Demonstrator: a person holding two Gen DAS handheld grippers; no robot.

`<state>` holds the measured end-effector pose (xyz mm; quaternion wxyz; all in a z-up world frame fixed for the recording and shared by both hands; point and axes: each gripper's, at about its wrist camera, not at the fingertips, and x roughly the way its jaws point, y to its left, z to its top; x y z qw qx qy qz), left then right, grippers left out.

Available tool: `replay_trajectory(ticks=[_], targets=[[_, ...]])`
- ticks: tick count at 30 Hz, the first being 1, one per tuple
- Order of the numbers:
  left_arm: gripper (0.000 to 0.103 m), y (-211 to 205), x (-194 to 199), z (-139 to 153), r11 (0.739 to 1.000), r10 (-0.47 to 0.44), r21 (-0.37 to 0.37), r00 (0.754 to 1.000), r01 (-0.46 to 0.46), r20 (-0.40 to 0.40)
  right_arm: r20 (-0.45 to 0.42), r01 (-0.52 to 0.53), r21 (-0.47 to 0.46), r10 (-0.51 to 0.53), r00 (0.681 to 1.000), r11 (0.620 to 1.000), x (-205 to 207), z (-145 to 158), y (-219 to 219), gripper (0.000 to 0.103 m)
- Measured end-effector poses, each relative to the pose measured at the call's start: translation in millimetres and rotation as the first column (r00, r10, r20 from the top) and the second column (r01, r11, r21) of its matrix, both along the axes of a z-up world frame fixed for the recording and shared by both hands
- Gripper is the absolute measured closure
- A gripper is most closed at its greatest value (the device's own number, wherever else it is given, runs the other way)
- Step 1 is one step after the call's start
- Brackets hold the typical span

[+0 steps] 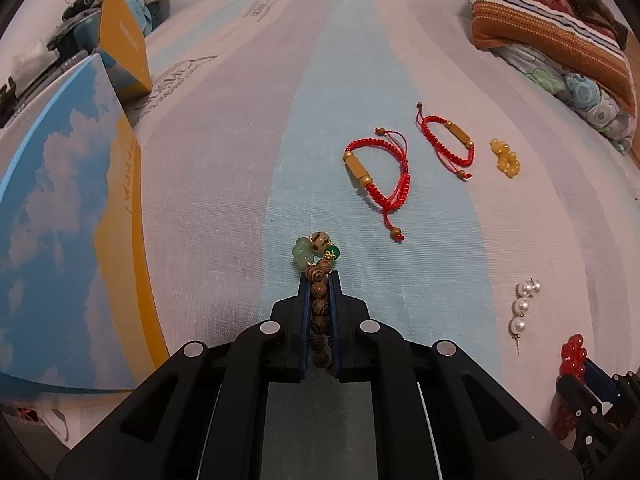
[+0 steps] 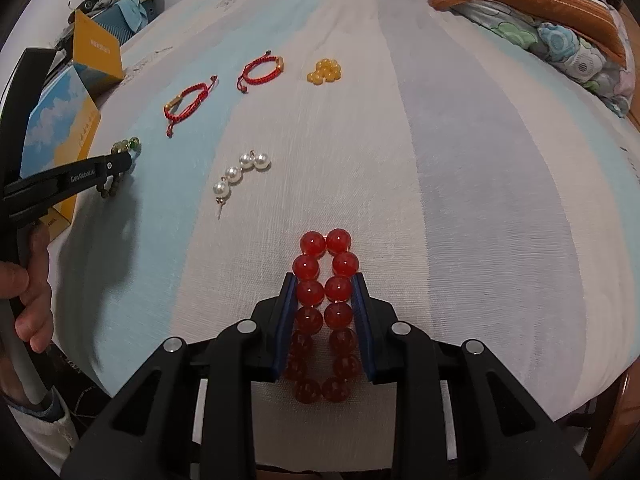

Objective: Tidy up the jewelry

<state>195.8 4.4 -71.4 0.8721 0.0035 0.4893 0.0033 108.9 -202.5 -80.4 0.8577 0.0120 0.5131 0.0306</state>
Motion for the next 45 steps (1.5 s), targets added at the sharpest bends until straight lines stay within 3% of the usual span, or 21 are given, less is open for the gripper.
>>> replay_trajectory(ticks=[4,5,27,45], targets=[[0.096,1,0,4,1.0,-0.005,-0.007,1.0,0.005,-0.005,0.026,0.006,-0.002,-0.006,1.0,1.0,-1,6,1,0.078],[0.096,0,-1,6,1.0,-0.006,-0.002,1.0,0.006,-0.003,0.033,0.007,-0.002,-0.007,0.999,1.0,-2,8,2,0.091],[0.096,3,-30,54,1.0,-0.021,-0.002,0.998,0.021,0.051,0.127,0.022,-0.016,-0.02,0.992,1.0,-11,41,8,0.09],[0.096,20,-46,87,1.0,-0.018,-0.001,0.995,0.018,0.094,0.192,0.043,-0.037,-0.035,0.981,0.998,8,80,16,0.09]])
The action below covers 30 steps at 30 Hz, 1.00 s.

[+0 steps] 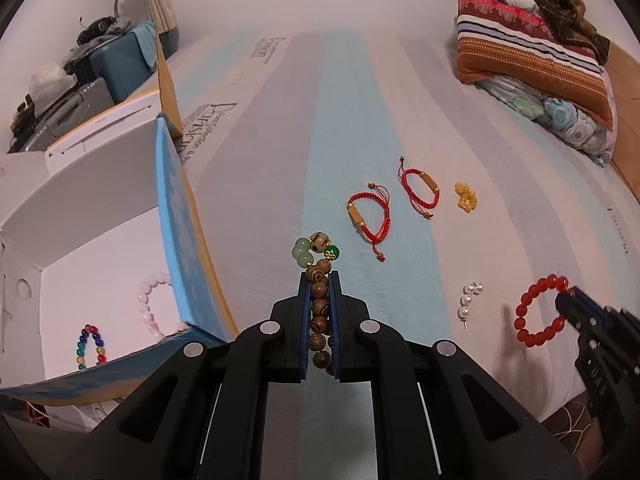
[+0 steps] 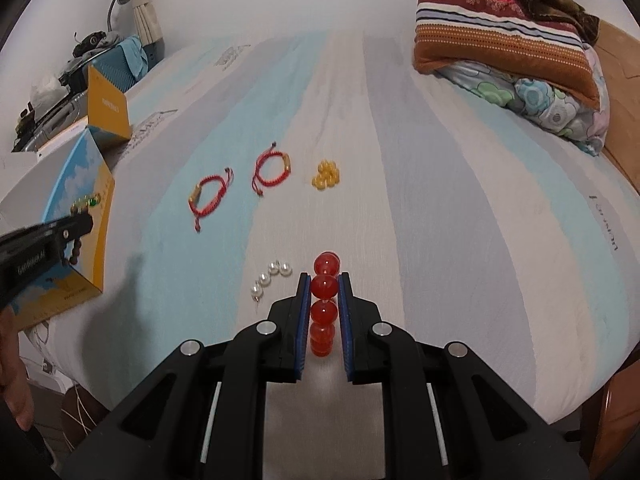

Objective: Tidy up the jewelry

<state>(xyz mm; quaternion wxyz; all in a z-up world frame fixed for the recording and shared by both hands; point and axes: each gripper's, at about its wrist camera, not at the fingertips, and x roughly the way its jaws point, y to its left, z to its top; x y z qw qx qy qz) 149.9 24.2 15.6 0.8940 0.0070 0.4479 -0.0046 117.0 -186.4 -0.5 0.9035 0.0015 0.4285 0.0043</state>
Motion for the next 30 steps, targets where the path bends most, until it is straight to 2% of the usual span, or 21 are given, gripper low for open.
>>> replay_trajectory(ticks=[14,30], targets=[[0.096,23,-6,38,1.0,0.029,0.009,0.999,-0.03,0.045,0.068,-0.029,-0.006,0.029,0.997,1.0,18,53,25,0.09],[0.095,91,-26,66,0.993,0.118,0.001,0.989,-0.119,0.085,0.126,-0.138,-0.025,0.14,0.982,0.99,30,101,105,0.09]])
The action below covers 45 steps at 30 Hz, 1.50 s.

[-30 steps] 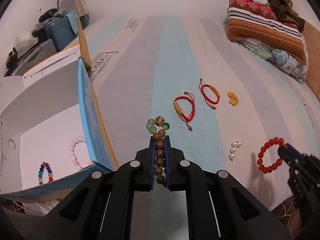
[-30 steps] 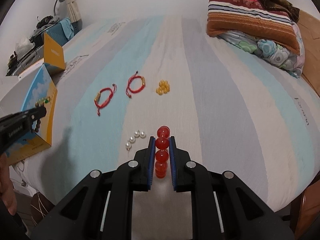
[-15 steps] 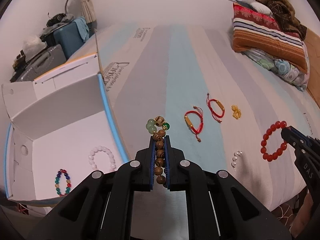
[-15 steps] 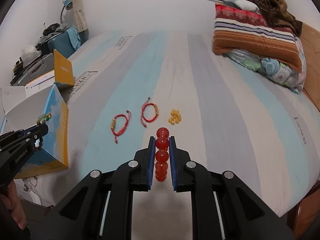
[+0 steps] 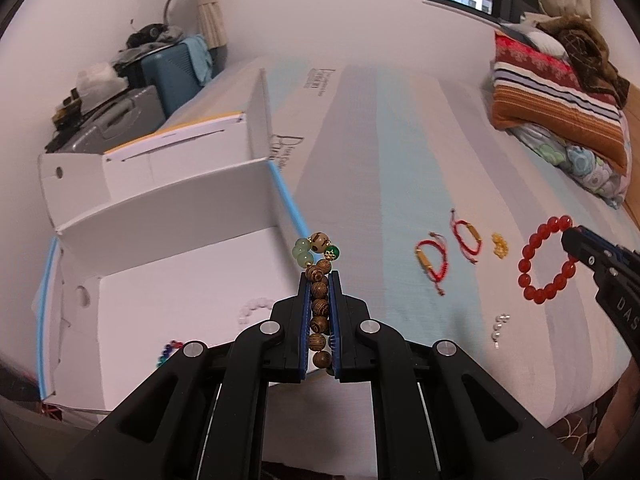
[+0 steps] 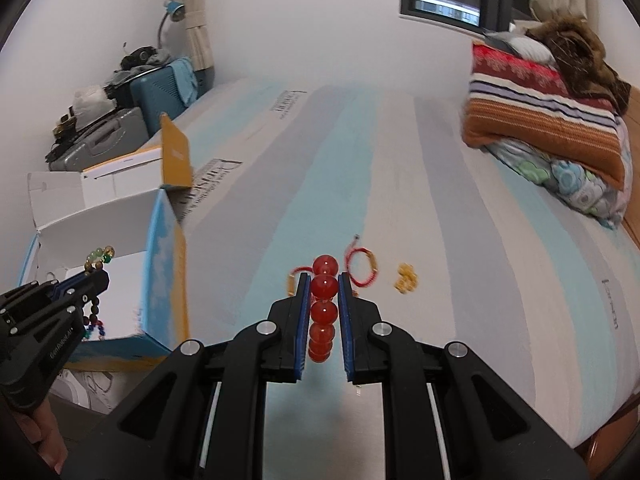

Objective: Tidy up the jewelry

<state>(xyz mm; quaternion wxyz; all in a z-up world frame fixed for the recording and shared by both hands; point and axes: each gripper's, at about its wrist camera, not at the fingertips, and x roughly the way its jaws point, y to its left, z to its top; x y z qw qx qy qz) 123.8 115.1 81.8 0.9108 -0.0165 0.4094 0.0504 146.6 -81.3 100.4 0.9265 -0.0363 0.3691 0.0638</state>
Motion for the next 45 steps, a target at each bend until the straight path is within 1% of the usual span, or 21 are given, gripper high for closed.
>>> replay_trajectory(ticks=[14,21,26,30,35,45], targets=[[0.095,79,-22,0,0.994,0.111,-0.004,0.994,-0.111,-0.015,0.028,-0.11,-0.027,0.111,0.993,0.994,0,21,90,0.091],[0.095,116,-34,-9,0.986,0.168,-0.004,0.985,-0.169,-0.039,0.036,-0.173,-0.027,0.174,0.984,0.985,-9,25,133,0.09],[0.095,139,-39,-15,0.979,0.205,-0.004,0.978,-0.205,-0.051,0.031,-0.22,-0.029,0.221,0.975,0.975,-12,22,164,0.09],[0.095,155,-43,-21,0.974,0.227,-0.005,0.972,-0.228,-0.064,0.019,-0.254,-0.032,0.254,0.967,0.967,-13,16,189,0.091],[0.095,169,-44,-30,0.968,0.249,-0.009,0.965,-0.251,-0.081,-0.01,-0.286,-0.038,0.286,0.958,0.957,-13,2,213,0.091],[0.095,197,-35,-66,0.954,0.291,-0.016,0.941,-0.298,-0.172,-0.09,-0.321,-0.033,0.317,0.944,0.947,-4,-38,244,0.09]])
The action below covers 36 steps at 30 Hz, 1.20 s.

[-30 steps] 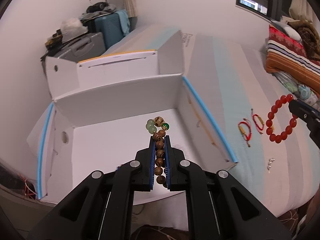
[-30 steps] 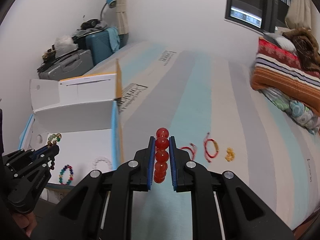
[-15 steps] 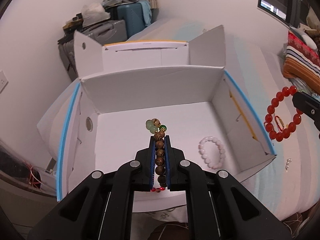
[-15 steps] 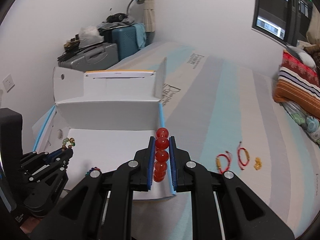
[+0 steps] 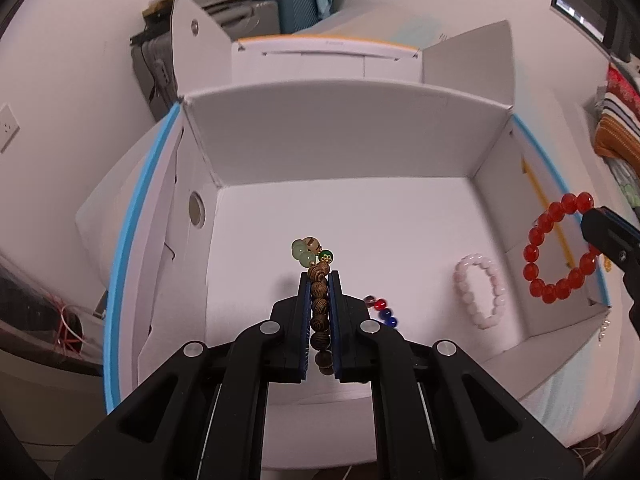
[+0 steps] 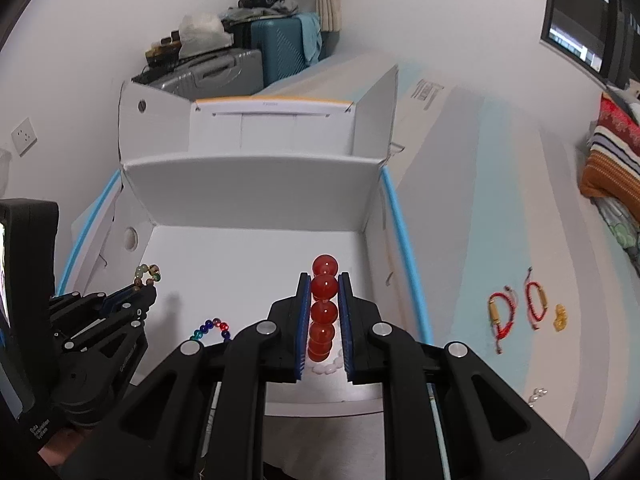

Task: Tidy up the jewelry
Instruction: 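Open the left tool over the box while the right tool releases the red bracelet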

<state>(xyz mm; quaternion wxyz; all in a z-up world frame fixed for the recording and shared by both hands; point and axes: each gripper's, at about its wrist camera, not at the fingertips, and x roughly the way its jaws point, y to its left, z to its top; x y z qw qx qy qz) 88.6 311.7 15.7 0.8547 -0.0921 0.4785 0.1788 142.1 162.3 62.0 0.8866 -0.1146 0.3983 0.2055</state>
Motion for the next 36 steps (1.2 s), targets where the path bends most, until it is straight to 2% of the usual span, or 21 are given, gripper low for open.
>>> replay_trajectory(ticks=[13,20,21,24,26,28,32,36], targets=[[0.093,9,6,-18,1.0,0.014,-0.011,0.999,-0.014,-0.047,-0.143,0.005,-0.042,-0.011,0.99,0.999,16,-44,15,0.09],[0.092,11,10,-24,1.0,0.016,-0.017,0.997,-0.017,-0.069,-0.154,-0.002,-0.042,-0.005,0.988,0.999,16,-48,16,0.089],[0.09,11,11,-23,1.0,0.018,-0.016,0.997,-0.019,-0.07,-0.155,-0.006,-0.042,-0.001,0.988,0.999,15,-48,17,0.088],[0.068,9,8,-18,1.0,0.019,-0.008,0.998,-0.02,-0.056,-0.161,-0.016,-0.025,0.012,0.987,1.0,14,-45,16,0.069],[0.049,8,4,-11,1.0,0.029,0.002,0.999,-0.029,-0.032,-0.159,-0.016,-0.013,0.014,0.987,1.0,13,-41,14,0.06],[0.039,5,-1,-3,0.999,0.033,0.017,0.999,-0.032,-0.008,-0.144,-0.014,0.008,0.015,0.99,1.0,9,-33,9,0.05],[0.029,-3,-5,13,0.998,0.029,0.049,0.999,-0.03,0.032,-0.115,-0.007,0.037,0.011,0.993,0.999,4,-18,-4,0.035],[0.022,-13,-8,30,0.998,0.018,0.056,0.996,-0.023,0.088,-0.07,0.002,0.048,0.002,0.998,0.999,-4,-3,-19,0.028]])
